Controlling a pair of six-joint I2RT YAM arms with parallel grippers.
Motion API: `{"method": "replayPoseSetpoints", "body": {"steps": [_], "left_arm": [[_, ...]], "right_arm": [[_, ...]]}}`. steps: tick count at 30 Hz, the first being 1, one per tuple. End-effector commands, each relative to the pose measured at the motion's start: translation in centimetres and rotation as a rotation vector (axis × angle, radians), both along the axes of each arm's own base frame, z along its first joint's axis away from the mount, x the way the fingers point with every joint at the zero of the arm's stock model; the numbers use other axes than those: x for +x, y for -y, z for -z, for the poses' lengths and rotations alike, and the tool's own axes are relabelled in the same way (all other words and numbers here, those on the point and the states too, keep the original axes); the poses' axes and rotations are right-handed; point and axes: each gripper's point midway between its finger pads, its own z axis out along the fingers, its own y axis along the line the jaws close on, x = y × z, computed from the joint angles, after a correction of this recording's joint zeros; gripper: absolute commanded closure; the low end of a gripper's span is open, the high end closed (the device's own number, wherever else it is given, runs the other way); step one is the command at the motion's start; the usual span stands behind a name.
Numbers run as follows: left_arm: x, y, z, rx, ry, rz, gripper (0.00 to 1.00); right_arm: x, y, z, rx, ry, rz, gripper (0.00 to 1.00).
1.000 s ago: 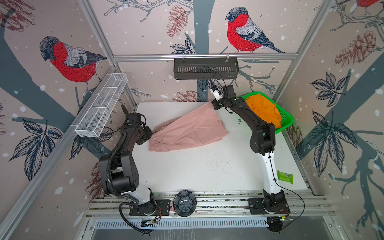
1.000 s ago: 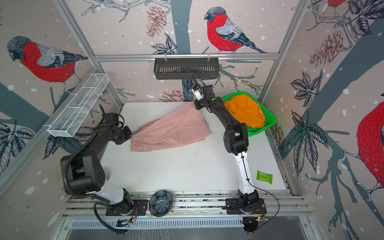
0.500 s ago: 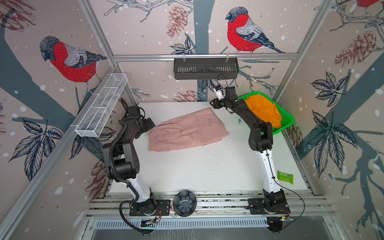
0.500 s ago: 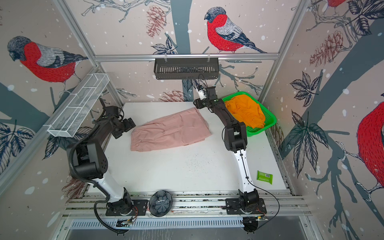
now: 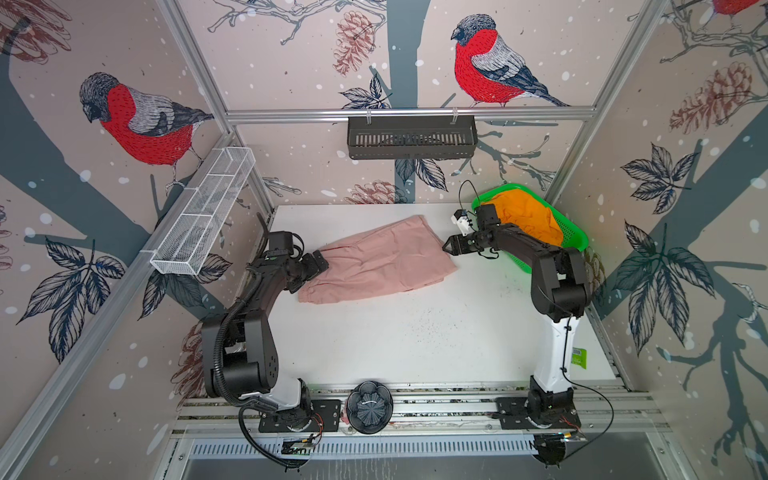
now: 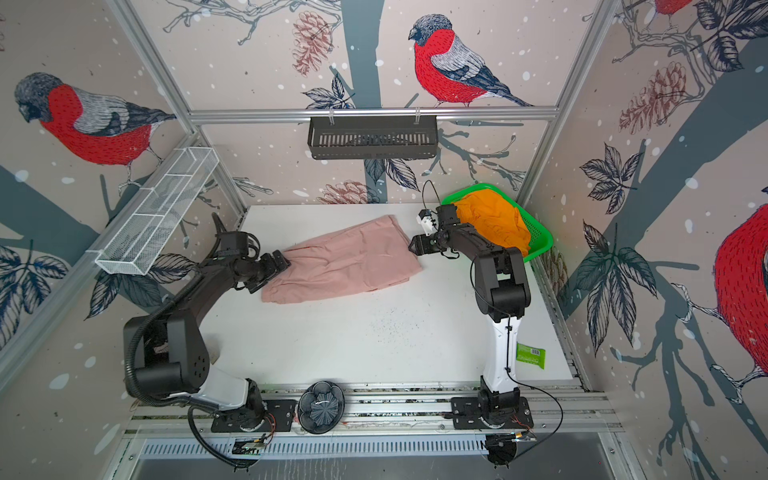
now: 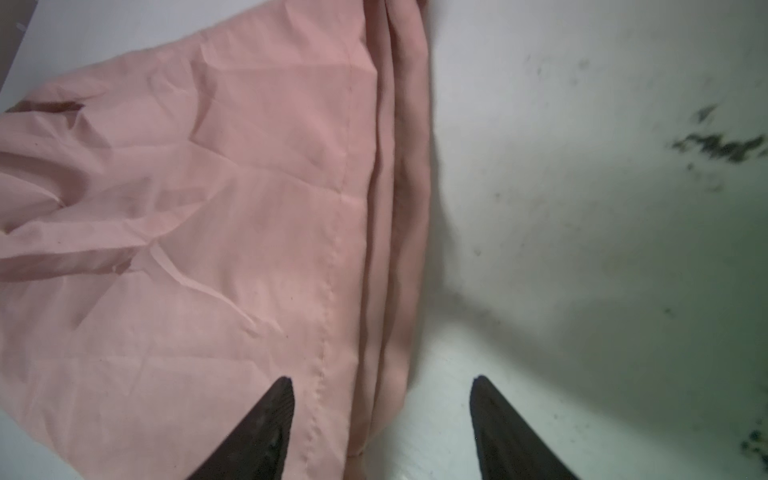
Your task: Fold and stack the shorts
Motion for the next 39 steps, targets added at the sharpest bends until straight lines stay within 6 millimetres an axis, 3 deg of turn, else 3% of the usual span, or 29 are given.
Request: {"method": "replayPoseSetpoints", "body": {"steps": [1,5,11,13,17,22,27,32,36,39], "left_arm": [[2.7,2.3,-1.8,-0.005,0.130,0.082,0.02],[4.5,3.6,-2.8,-0.052,0.212,0.111,0.02],[5.8,2.8,-1.2,0.009,0.214,0.109,0.02],[6.0,2.0,-0.5,0.053,0.205,0.096,0.02],[6.3,0.9,0.3,0.121,0.198,0.075,0.02],[5.9,0.0,2.7,0.124,0.134,0.045,0.02],[4.6,0.2,4.9,0.109,0.060,0.048,0.02],[2.9,1.5,5.9,0.051,0.029,0.088,0.02],[1.9,1.9,7.1,0.043,-0.007,0.115,0.02],[1.7,1.9,7.7,0.049,-0.024,0.124,0.02]], "right_arm": [[0.0,-0.6,0.4,0.021,0.017,-0.015,0.30],[-0.4,-0.5,1.7,0.005,0.010,-0.014,0.30],[-1.3,-1.8,3.5,0.051,-0.033,-0.044,0.40],[-1.7,-2.2,3.4,0.077,-0.043,-0.058,0.48],[-2.5,-2.8,2.4,0.144,-0.063,-0.065,0.77],[-4.1,-2.4,0.4,0.155,-0.093,-0.034,0.98],[-6.5,0.1,-2.9,0.062,-0.094,0.069,0.99],[-9.8,2.6,-3.3,-0.018,-0.174,0.153,0.97],[-10.6,3.0,-4.9,0.010,-0.156,0.179,0.66],[-10.1,4.2,-6.7,0.039,-0.095,0.232,0.56]]}}
